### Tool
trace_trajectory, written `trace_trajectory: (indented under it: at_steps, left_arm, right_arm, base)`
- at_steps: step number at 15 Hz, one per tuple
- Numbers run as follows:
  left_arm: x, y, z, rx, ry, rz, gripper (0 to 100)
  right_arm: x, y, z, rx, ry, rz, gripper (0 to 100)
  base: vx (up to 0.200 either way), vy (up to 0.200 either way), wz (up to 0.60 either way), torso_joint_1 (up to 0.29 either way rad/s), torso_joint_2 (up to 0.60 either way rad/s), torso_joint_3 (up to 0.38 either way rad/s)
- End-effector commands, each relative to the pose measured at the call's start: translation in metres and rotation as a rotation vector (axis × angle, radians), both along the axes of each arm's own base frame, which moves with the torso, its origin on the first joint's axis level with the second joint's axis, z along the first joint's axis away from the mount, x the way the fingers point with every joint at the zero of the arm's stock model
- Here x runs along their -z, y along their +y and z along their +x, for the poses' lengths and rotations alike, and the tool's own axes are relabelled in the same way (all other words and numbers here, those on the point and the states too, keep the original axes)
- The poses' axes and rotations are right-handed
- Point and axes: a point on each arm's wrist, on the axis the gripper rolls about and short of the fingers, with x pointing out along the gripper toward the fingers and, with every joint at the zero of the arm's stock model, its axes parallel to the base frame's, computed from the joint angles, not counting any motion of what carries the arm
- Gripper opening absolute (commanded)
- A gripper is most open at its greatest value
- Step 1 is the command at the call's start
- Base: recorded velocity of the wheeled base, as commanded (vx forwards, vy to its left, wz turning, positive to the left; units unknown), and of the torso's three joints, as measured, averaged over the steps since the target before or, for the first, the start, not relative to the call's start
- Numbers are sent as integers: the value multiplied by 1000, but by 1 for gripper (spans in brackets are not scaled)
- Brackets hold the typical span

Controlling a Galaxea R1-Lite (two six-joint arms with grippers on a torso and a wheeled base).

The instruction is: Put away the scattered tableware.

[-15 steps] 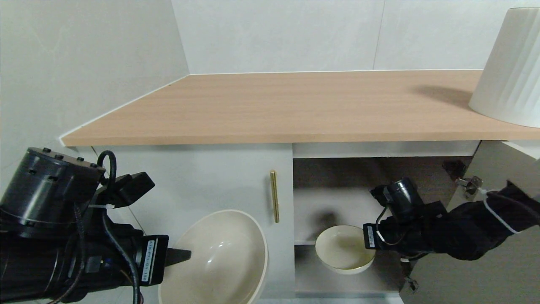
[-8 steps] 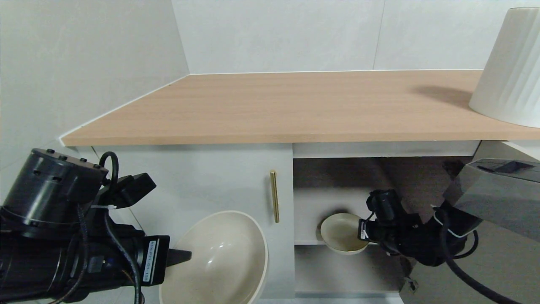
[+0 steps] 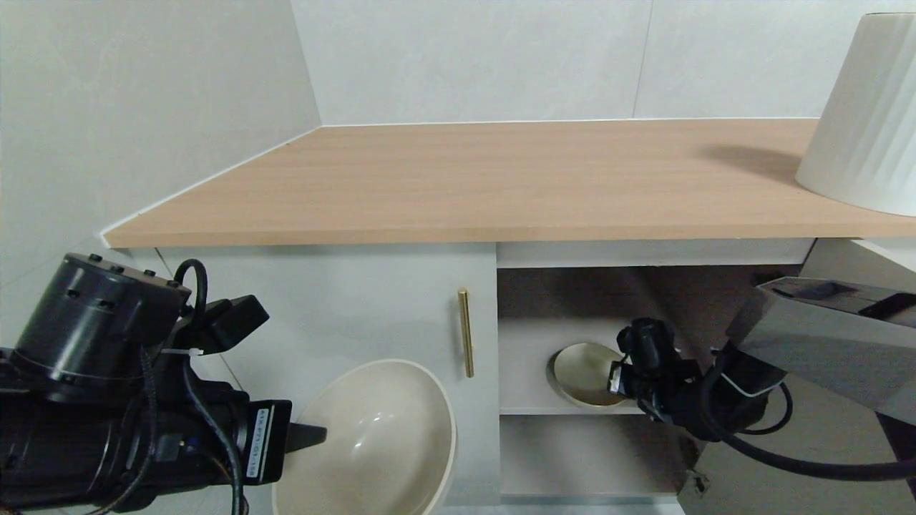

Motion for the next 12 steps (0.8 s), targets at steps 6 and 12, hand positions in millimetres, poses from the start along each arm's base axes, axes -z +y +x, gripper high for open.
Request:
trace_trajectory:
  at_steps: [6,12]
  left_arm:
    - [3,-1,1,0,14,7,0]
    - [4,-1,2,-1,18,10,0]
  right_arm:
    - [-1,-2,12,26,-42,-4,0]
    - [1,-1,16,23,-48,-6,0]
  base:
    - [0,0,0,0,0,0]
    - [0,0,0,0,0,0]
